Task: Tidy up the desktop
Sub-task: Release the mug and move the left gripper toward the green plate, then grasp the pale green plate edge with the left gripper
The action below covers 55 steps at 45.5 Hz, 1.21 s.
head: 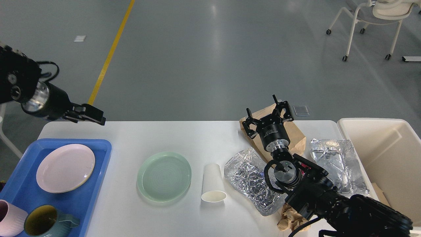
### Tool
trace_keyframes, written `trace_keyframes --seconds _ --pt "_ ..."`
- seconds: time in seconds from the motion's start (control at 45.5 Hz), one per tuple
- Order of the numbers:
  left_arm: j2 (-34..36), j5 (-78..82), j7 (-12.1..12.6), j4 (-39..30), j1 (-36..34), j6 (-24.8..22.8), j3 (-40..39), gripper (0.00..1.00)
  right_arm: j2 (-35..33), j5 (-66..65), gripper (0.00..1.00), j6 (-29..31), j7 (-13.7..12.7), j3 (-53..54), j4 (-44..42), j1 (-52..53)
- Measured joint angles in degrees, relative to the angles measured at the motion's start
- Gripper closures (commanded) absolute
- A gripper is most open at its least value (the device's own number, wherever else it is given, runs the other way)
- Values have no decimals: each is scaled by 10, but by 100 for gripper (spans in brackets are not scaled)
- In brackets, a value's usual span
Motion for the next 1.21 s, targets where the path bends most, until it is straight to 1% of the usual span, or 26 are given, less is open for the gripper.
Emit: trace_keyframes --seconds 0.198,0.351,0.571,0.768,0.834,0.9,0.988,1.207 --pt "-67 -20 21 -1 77 63 -3 9 0 0 0 0 0 0 0 0" --pt "-98 -38 33 1 107 87 1 9 0 0 0 0 0 0 0 0" --pt "-130 -42 65 23 149 125 3 9 0 0 0 0 0 0 0 0" --pt "-166 -74 82 65 198 153 3 14 0 0 0 0 0 0 0 0" --pt "-180 -90 87 78 209 156 3 19 0 0 0 0 0 0 0 0" --pt "-195 -101 95 96 222 161 2 21 0 0 0 0 0 0 0 0" --pt "-211 -109 103 117 240 167 1 26 0 0 0 0 0 0 0 0" --pt "-227 -113 113 131 255 171 2 32 0 0 0 0 0 0 0 0"
